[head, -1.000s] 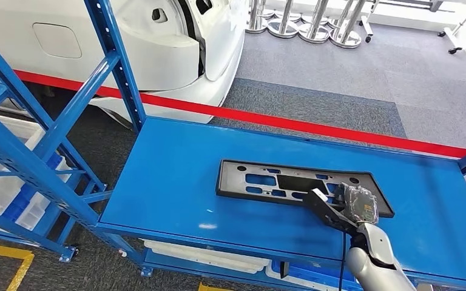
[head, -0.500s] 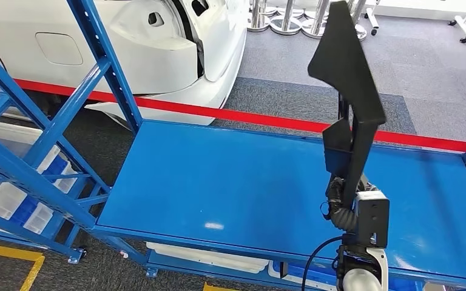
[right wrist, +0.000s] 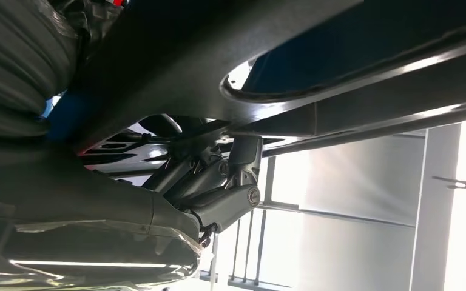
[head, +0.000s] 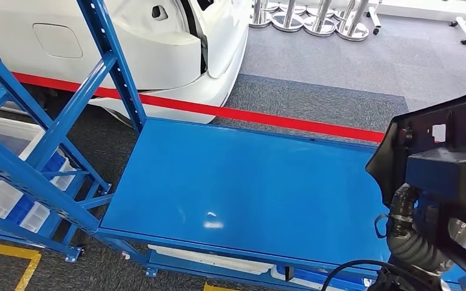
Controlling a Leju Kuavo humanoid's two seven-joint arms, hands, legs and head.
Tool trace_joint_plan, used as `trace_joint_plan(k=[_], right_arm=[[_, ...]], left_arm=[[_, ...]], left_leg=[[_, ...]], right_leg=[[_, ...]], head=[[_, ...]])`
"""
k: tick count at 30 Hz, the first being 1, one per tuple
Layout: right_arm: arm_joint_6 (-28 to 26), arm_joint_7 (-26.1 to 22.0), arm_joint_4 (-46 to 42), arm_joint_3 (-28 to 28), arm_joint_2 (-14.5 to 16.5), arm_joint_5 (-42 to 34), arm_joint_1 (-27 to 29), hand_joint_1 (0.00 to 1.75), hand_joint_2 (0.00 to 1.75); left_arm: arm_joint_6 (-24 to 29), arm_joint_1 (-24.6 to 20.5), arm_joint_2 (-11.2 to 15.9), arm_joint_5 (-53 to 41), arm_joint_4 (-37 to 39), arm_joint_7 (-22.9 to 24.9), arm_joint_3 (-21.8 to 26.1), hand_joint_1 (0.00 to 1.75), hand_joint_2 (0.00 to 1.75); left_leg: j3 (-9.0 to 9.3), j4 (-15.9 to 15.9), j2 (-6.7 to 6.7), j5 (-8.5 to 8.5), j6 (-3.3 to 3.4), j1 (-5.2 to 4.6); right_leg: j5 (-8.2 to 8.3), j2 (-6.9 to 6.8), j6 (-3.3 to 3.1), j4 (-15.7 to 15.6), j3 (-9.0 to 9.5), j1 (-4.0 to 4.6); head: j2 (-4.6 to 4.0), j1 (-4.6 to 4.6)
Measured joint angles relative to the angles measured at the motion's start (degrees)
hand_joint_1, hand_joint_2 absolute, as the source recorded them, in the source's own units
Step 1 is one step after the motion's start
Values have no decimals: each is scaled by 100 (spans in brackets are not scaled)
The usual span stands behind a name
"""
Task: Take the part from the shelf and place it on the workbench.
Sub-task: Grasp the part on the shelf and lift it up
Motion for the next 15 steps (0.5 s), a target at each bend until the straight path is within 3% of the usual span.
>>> trace_joint_plan(k=[1,4,6,9,11,13,15], right_arm=[[-6,-5,-61,0,-3,-16,38,175,175],[-26,-50,-213,-1,-10,-49,90,175,175],[-41,-79,-254,-1,-25,-43,172,175,175],[-17,-267,-243,2,-50,-195,390,175,175],[29,-527,-166,8,-54,-386,526,175,175],[72,-764,-29,16,-55,-599,675,175,175],[108,-916,108,23,-55,-776,805,175,175]], left_arm=[[7,-2,-3,-3,-1,0,0,0,0],[9,-9,-13,13,-2,1,2,0,0],[19,-10,-15,28,-2,12,5,0,0],[81,-8,-15,29,-2,37,7,0,0],[116,-10,-4,27,-3,46,7,0,0],[131,-24,5,27,-4,49,7,0,0],[132,-35,8,32,-6,45,7,0,0]], left_leg=[[7,0,-6,-4,-5,7],[31,-1,-24,-18,-53,18],[37,-25,-37,-19,-129,10],[54,-70,-42,-13,-254,11],[-59,222,-28,-266,-289,2],[-343,954,-14,-726,-278,-18],[-513,1487,-11,-937,-252,-39]], right_leg=[[149,0,10,-120,19,-21],[756,3,-11,-1284,500,-38],[862,9,-60,-1688,667,-21],[920,3,-182,-1772,672,-21],[1010,-14,-271,-1859,677,-24],[1053,-31,-325,-1881,645,13],[1081,-41,-362,-1869,591,63]], head=[[0,1],[0,1],[0,-2],[0,-11],[0,-29],[0,-41],[0,-44]])
